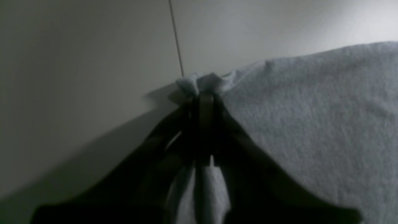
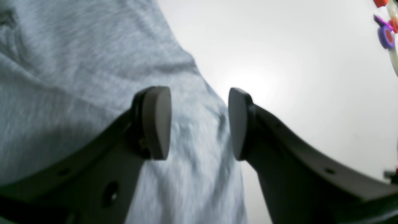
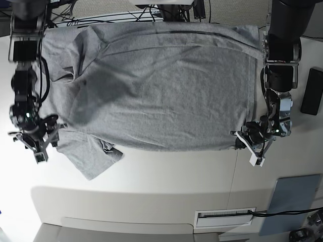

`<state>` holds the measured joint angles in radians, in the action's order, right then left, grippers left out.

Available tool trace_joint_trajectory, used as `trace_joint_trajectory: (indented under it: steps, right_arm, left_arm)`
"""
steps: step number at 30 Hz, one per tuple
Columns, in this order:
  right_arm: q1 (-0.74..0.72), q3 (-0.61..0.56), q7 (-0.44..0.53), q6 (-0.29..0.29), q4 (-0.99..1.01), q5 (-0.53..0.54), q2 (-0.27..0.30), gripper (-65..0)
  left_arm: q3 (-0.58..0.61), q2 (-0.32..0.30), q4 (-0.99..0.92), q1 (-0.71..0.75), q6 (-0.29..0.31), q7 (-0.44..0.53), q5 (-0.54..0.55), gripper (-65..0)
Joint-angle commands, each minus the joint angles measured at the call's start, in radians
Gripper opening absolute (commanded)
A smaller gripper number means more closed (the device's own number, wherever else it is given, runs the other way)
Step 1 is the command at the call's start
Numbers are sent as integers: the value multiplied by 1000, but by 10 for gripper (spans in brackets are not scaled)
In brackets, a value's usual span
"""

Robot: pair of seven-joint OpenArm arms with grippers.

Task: Fold the T-shirt properly
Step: 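Lift the grasped edge and fold it over onto the first fold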

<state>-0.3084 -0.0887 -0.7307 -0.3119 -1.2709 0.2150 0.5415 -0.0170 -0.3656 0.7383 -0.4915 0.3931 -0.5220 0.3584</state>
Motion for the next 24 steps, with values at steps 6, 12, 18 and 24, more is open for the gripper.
trace_joint_trajectory:
  steps: [6, 12, 18, 24]
  right_arm:
    - [-273, -174, 39, -3, 288, -2, 15, -358]
    - [-451, -282, 114, -18, 575, -2, -40, -358]
    - [-513, -284, 216, -42, 806, -92, -130, -358]
    - [-506, -284, 232, 21, 830, -137, -151, -358]
  left_arm:
    - [1, -8, 1, -10, -5, -35, -26, -650]
    - [1, -8, 1, -10, -3, -35, -26, -650]
    - [1, -8, 1, -10, -3, -35, -26, -650]
    - [1, -8, 1, -10, -3, -35, -26, -650]
